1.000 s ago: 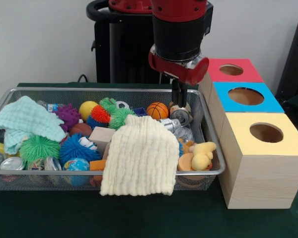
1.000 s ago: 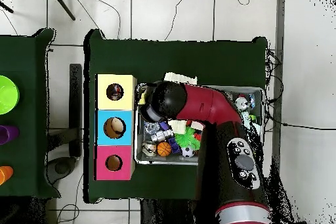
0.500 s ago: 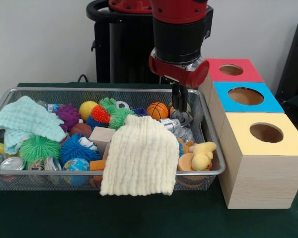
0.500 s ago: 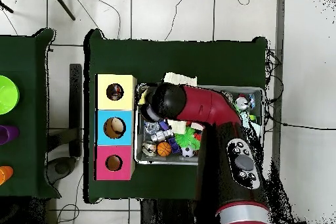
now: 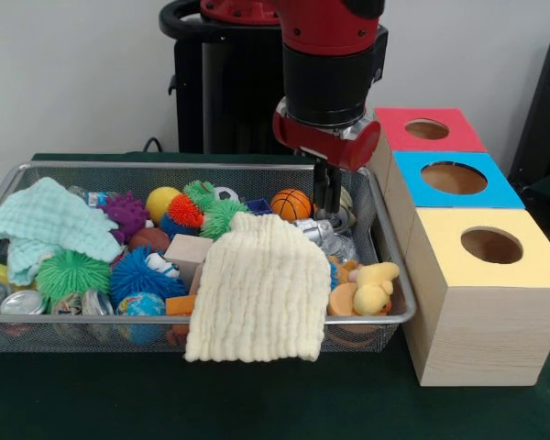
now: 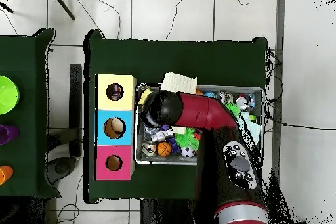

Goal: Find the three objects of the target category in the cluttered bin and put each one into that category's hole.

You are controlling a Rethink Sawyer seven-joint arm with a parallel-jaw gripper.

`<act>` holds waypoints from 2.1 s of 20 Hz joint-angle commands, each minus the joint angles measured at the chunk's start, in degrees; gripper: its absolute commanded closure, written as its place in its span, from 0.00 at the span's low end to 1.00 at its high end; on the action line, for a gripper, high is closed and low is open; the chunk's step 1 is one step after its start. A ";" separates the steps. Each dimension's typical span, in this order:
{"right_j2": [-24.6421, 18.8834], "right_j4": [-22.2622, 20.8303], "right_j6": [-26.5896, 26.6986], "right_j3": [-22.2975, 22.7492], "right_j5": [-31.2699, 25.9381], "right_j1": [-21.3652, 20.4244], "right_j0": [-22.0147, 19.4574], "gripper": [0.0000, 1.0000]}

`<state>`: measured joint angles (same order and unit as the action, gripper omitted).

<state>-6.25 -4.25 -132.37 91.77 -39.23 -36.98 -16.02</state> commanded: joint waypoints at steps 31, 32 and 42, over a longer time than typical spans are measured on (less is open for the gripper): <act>-4.21 -9.63 2.00 8.74 11.57 5.87 -0.04 1.00; -4.13 -9.71 1.90 8.66 11.70 6.00 0.08 1.00; -4.01 -9.76 1.97 8.38 11.98 6.44 0.18 1.00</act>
<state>-6.26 -10.48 -132.37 97.86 -31.90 -32.17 -15.63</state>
